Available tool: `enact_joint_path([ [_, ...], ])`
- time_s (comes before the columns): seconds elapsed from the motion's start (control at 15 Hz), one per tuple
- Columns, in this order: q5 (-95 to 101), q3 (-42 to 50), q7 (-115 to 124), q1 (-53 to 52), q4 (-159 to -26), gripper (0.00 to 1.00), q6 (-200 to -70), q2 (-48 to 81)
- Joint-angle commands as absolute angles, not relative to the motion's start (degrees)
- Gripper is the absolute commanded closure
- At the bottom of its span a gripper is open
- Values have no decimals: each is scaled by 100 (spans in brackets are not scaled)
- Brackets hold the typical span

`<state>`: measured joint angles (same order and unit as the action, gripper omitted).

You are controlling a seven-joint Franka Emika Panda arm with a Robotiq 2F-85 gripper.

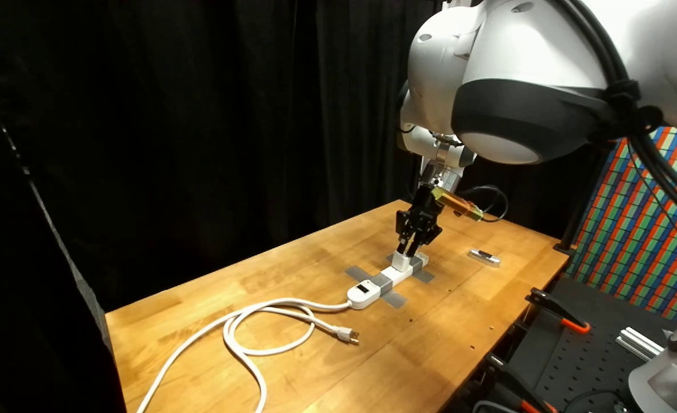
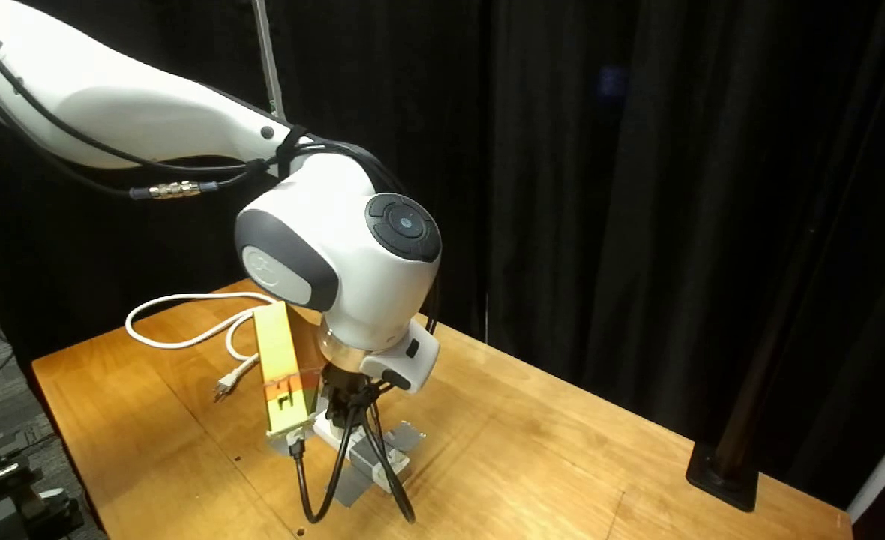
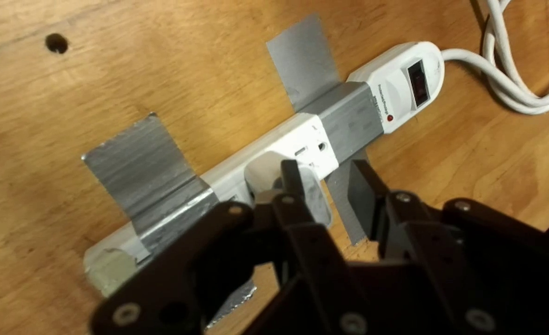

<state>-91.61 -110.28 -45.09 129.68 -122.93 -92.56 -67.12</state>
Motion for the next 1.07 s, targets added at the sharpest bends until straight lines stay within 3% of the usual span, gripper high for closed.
enact_joint_path([
  [0.0,-9820,-10979,-4966,12875,-12452,41,-9402,-6676],
  [0.07,-10087,-10986,-5192,12856,-12484,35,-9429,-6673],
  [0.13,-10389,-10999,-5414,12820,-12529,76,-9439,-6692],
  [0.27,-10913,-11006,-5899,12760,-12589,75,-9436,-6752],
  [0.4,-11216,-10963,-6301,12662,-12627,92,-9422,-6868],
  [0.6,-11296,-10826,-6773,12433,-12717,96,-9475,-7042],
  [1.0,-11207,-10565,-7484,11848,-12968,90,-9934,-7348],
])
